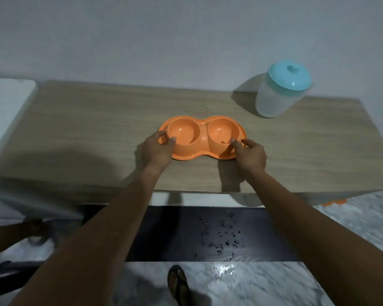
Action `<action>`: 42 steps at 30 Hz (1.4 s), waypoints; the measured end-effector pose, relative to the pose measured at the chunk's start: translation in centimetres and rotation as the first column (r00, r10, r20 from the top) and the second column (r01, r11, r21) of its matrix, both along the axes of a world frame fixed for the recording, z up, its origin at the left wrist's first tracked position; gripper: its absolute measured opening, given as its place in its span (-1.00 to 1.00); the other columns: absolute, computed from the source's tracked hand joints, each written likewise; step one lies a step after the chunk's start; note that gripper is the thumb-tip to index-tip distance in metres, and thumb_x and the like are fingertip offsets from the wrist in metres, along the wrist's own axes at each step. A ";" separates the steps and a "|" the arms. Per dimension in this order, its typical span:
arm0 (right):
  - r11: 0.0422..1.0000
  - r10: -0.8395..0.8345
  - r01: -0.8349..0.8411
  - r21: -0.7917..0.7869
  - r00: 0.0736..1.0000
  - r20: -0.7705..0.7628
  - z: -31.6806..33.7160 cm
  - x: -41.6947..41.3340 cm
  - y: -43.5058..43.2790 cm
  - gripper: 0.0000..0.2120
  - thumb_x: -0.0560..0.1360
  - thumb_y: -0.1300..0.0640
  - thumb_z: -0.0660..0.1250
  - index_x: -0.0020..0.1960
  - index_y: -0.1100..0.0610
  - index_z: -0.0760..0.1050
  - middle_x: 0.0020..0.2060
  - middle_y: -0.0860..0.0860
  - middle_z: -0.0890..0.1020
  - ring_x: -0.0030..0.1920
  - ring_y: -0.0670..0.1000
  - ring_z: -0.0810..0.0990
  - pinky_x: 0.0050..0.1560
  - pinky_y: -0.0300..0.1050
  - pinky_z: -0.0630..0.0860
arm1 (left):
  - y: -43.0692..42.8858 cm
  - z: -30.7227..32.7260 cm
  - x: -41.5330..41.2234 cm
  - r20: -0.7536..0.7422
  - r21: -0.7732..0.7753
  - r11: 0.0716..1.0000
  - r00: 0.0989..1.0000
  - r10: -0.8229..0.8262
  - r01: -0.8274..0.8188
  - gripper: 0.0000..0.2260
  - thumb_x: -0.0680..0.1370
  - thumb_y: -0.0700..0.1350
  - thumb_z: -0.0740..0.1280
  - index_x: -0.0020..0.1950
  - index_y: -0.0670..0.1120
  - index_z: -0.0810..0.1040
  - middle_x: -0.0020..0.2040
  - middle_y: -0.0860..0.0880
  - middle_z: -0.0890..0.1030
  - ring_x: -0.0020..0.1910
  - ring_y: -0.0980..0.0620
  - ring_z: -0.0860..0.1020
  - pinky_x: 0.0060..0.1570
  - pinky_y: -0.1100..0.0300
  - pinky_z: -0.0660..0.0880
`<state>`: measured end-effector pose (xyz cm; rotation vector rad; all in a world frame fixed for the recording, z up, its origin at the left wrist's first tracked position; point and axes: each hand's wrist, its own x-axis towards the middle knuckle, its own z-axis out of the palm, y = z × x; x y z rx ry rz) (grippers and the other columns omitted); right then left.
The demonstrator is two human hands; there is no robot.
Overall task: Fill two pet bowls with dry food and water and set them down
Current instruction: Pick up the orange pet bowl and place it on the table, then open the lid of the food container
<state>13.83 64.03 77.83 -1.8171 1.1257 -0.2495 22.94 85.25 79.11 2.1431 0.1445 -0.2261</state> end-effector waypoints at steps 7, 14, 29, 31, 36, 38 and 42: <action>0.985 0.055 -0.049 -0.165 0.998 0.029 0.1 -3.3 3.9 -0.49 0.55 -0.15 0.38 0.42 0.05 0.49 0.28 0.13 0.46 0.01 0.01 0.54 0.06 -0.18 0.36 | 2.3 -0.2 -2.8 0.087 0.014 0.999 0.995 -0.046 0.045 -0.60 0.56 -0.01 0.36 0.39 -0.04 0.47 0.34 -0.01 0.53 0.23 0.01 0.53 -0.12 0.46 0.26; 0.964 0.190 -0.153 -0.219 0.968 0.163 -2.0 -11.6 11.0 -0.74 0.54 -0.04 0.42 0.20 0.01 0.60 0.06 0.02 0.46 -0.13 -0.06 0.55 -0.01 -0.09 0.52 | 7.2 -2.9 -12.6 0.360 0.021 1.000 0.933 -0.017 0.010 -0.75 0.50 -0.21 0.37 0.18 -0.13 0.58 0.15 -0.08 0.54 0.17 -0.01 0.48 -0.05 0.68 0.19; 0.978 0.209 -0.204 -0.042 0.957 0.204 -22.4 -7.9 17.0 -0.67 0.51 -0.04 0.48 0.25 -0.01 0.60 0.10 -0.12 0.63 -0.01 -0.03 0.64 -0.01 -0.12 0.51 | 6.9 -21.8 -11.1 0.073 -0.148 0.978 0.985 0.157 -0.145 -0.46 0.59 0.06 0.31 0.52 -0.10 0.31 0.46 -0.10 0.41 0.44 -0.07 0.37 0.42 0.03 0.32; 0.986 0.166 -0.156 -0.057 0.942 0.291 -23.7 -4.7 17.0 -0.65 0.53 -0.06 0.44 0.27 0.03 0.59 0.09 -0.07 0.66 0.03 -0.03 0.63 0.06 -0.07 0.55 | 5.9 -23.2 -9.1 -0.002 -0.200 0.956 0.976 0.217 -0.213 -0.45 0.61 0.07 0.26 0.53 -0.13 0.27 0.47 -0.13 0.40 0.44 -0.10 0.36 0.41 0.03 0.31; 0.989 0.035 -0.091 0.118 0.912 0.408 -25.5 1.3 17.3 -0.60 0.56 -0.06 0.40 0.37 0.02 0.57 0.22 -0.09 0.66 0.23 -0.04 0.59 0.29 -0.12 0.48 | 4.3 -25.0 -5.8 -0.167 -0.411 0.802 0.900 0.403 -0.435 -0.62 0.62 0.08 0.22 0.28 -0.17 0.51 0.16 -0.13 0.59 0.10 -0.12 0.56 0.02 0.17 0.43; 0.986 0.109 -0.140 0.086 0.950 0.293 -25.7 2.8 16.9 -0.74 0.61 -0.10 0.32 0.14 0.04 0.64 0.08 0.04 0.71 0.06 0.07 0.63 0.08 -0.06 0.50 | 3.8 -25.1 -5.0 -0.176 -0.466 0.736 0.867 0.466 -0.491 -0.63 0.61 0.08 0.25 0.14 -0.22 0.54 -0.10 -0.09 0.59 -0.17 -0.03 0.54 -0.18 0.20 0.40; 0.974 0.098 -0.149 0.173 0.957 0.274 -25.3 2.9 16.2 -0.70 0.64 0.03 0.30 -0.27 0.04 0.52 -0.37 -0.02 0.52 -0.31 -0.01 0.46 -0.18 -0.09 0.36 | 3.2 -25.4 -4.5 -0.184 -0.444 0.718 0.838 0.513 -0.537 -0.70 0.62 -0.14 0.24 0.29 -0.27 0.50 0.15 -0.22 0.59 0.03 -0.15 0.55 -0.06 0.18 0.39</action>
